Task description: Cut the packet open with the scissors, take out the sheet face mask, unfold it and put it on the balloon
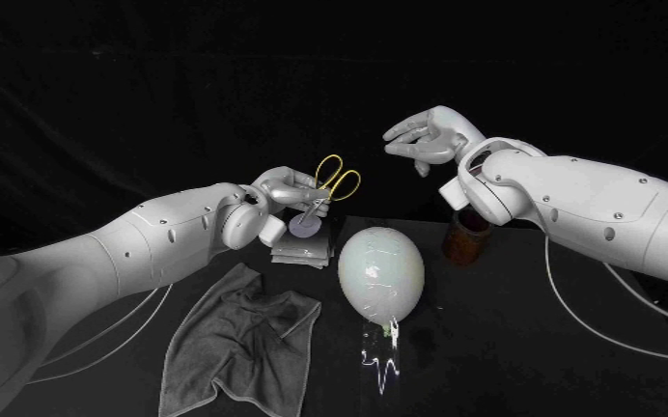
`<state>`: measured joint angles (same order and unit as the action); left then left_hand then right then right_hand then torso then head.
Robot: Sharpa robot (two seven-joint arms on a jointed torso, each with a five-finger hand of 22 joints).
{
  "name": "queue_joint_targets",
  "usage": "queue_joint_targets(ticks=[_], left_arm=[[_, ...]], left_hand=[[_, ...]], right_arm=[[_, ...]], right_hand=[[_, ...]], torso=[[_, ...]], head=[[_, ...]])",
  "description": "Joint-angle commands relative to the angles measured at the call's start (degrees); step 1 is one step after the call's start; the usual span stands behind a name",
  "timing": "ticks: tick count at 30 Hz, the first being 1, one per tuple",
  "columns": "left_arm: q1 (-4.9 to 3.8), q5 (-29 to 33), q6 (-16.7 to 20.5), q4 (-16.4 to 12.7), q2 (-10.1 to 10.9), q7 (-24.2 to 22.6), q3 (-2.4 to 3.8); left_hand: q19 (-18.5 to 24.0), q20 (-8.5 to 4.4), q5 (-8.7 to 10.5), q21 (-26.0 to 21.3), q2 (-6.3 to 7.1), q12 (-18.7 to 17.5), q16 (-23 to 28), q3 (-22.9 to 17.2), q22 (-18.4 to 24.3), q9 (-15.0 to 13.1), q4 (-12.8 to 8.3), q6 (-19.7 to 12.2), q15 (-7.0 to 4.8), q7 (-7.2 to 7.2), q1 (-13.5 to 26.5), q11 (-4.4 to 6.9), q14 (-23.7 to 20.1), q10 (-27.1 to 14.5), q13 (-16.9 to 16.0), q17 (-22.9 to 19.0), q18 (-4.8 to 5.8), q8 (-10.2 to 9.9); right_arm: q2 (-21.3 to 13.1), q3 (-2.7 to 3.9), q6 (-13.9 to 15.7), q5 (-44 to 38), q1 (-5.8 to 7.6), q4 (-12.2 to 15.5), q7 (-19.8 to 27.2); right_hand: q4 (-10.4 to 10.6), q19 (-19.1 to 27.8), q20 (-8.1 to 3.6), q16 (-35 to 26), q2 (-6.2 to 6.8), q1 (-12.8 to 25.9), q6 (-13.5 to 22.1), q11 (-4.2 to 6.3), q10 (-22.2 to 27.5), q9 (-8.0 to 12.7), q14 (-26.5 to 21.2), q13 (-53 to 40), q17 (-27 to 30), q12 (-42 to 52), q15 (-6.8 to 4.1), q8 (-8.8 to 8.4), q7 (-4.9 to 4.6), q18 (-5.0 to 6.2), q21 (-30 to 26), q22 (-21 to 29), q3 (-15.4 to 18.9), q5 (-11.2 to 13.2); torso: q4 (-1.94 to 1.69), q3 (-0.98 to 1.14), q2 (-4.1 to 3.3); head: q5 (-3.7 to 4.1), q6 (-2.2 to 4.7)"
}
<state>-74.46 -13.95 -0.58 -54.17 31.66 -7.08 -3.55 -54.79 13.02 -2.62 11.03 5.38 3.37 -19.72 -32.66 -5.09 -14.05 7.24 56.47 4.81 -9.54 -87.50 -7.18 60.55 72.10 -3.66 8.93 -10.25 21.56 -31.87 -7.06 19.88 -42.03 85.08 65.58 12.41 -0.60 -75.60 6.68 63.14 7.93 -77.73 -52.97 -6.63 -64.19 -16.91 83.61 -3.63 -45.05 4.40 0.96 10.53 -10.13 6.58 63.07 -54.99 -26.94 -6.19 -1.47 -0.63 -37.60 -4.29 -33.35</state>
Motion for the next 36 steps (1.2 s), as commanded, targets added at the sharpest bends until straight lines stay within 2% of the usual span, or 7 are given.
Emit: queue_joint_targets(ticks=[1,4,9,11,20,28,36], left_arm=[[-0.11,-1.0,-1.7,-0.8,0.2,1.1,0.07],[-0.11,-1.0,-1.9,-1.4,0.3,1.4,0.07],[-0.11,-1.0,-2.2,-2.4,0.6,1.9,0.07],[-0.11,-1.0,-2.2,-2.6,0.6,2.1,0.07],[-0.13,-0.6,-1.9,-3.0,0.8,2.7,0.09],[-0.14,-1.4,-1.8,-4.6,1.1,3.2,0.09],[-0.15,-1.7,-1.7,-5.7,1.4,3.3,0.09]], left_hand=[[-0.7,-0.15,-0.19,0.5,-0.23,0.3,0.0,-0.1,-0.2,-7.0,-0.6,-0.4,-0.06,-0.16,0.7,0.94,0.7,1.3,0.0,0.1,-0.32,0.7],[-1.0,-0.37,-0.18,0.9,-0.37,0.2,0.0,-0.2,-0.3,-7.1,-0.9,-0.5,-0.18,-0.18,0.9,0.95,1.3,1.3,0.0,0.3,-0.32,0.7],[-1.6,-0.74,-0.18,1.5,-0.55,0.3,0.0,-0.2,-0.6,-7.3,-1.4,-0.5,-0.38,-0.17,1.4,1.02,2.1,1.5,0.0,0.4,-0.29,0.7],[-1.8,-0.91,-0.18,1.8,-0.66,0.4,0.1,-0.2,-0.7,-7.4,-1.7,-0.5,-0.47,-0.13,1.7,1.10,2.4,1.8,-0.1,0.5,-0.26,0.7],[-2.2,-1.21,-0.18,2.5,-0.89,0.4,0.2,-0.2,-1.1,-7.6,-2.2,-0.6,-0.61,-0.04,2.2,1.23,2.9,2.2,-0.1,0.7,-0.22,0.7],[-2.3,-1.27,-0.17,2.6,-0.91,0.4,0.3,-0.2,-1.1,-7.7,-2.3,-0.5,-0.64,-0.02,2.3,1.26,3.0,2.3,-0.1,0.7,-0.20,0.7],[-2.3,-1.30,-0.18,2.7,-0.93,0.4,0.3,-0.2,-1.2,-7.7,-2.4,-0.5,-0.66,0.00,2.4,1.27,3.1,2.4,-0.1,0.7,-0.19,0.8]], right_arm=[[-0.4,-0.01,-2.8,-23.0,0.53,2.8,0.5],[-0.3,-0.07,-2.0,-33.6,0.86,5.6,-1.3],[0.8,-0.51,-1.0,-46.0,1.07,8.5,-5.6],[1.6,-0.71,0.6,-49.2,1.08,8.8,-7.7],[4.6,-1.12,4.3,-55.6,0.68,8.3,-12.1],[6.0,-1.22,3.2,-59.1,0.00,7.7,-14.1],[6.5,-1.43,-0.9,-59.9,-0.30,6.7,-14.7]], right_hand=[[0.1,-4.0,-0.07,8.9,0.87,0.2,-0.8,0.29,-1.1,0.2,3.0,0.0,-11.4,-0.3,0.14,-0.36,0.08,-2.11,9.4,-11.3,-1.7,0.0],[0.2,-5.0,0.15,12.2,1.72,0.3,-1.7,0.49,-2.0,0.2,2.0,0.0,-14.1,-0.7,0.17,-0.67,0.35,-2.84,14.0,-17.0,-4.5,-0.1],[0.5,-4.7,0.43,13.6,2.92,1.0,-1.5,0.51,-0.8,0.2,1.5,0.1,-15.1,-0.9,0.36,-1.13,0.52,-2.91,15.3,-18.4,-6.0,0.6],[1.1,-4.6,0.57,14.4,3.36,1.8,-0.3,0.47,0.1,0.4,1.5,0.1,-16.0,-0.9,0.58,-1.90,0.43,-2.93,15.7,-19.0,-6.1,3.0],[1.3,-3.6,0.41,15.2,4.60,2.0,1.4,0.59,4.4,0.6,1.4,0.1,-16.6,-1.0,0.29,-2.90,0.97,-2.64,15.3,-18.6,-4.7,3.3],[1.2,-2.3,-1.74,15.4,4.71,1.3,3.2,2.70,9.3,0.7,1.5,0.1,-16.8,-1.0,-2.37,-3.92,3.03,-2.27,14.4,-17.7,-2.3,3.3],[1.3,-1.9,-2.25,16.0,4.16,0.9,2.8,2.79,9.5,0.5,1.9,-0.1,-17.8,-0.5,-2.47,-3.70,3.19,-2.11,13.8,-17.1,-1.3,3.3]], torso=[[-0.01,0.04,-0.06],[-0.06,0.05,-0.10],[-0.16,-0.05,-0.06],[-0.17,-0.07,-0.07],[-0.26,-0.08,-0.11],[-0.31,-0.07,-0.07],[-0.20,-0.17,-0.07]], head=[[-0.18,0.11],[-0.08,0.09],[-0.11,0.01],[-0.03,0.02],[-0.06,0.08],[-0.08,-0.17],[-0.20,-0.34]])
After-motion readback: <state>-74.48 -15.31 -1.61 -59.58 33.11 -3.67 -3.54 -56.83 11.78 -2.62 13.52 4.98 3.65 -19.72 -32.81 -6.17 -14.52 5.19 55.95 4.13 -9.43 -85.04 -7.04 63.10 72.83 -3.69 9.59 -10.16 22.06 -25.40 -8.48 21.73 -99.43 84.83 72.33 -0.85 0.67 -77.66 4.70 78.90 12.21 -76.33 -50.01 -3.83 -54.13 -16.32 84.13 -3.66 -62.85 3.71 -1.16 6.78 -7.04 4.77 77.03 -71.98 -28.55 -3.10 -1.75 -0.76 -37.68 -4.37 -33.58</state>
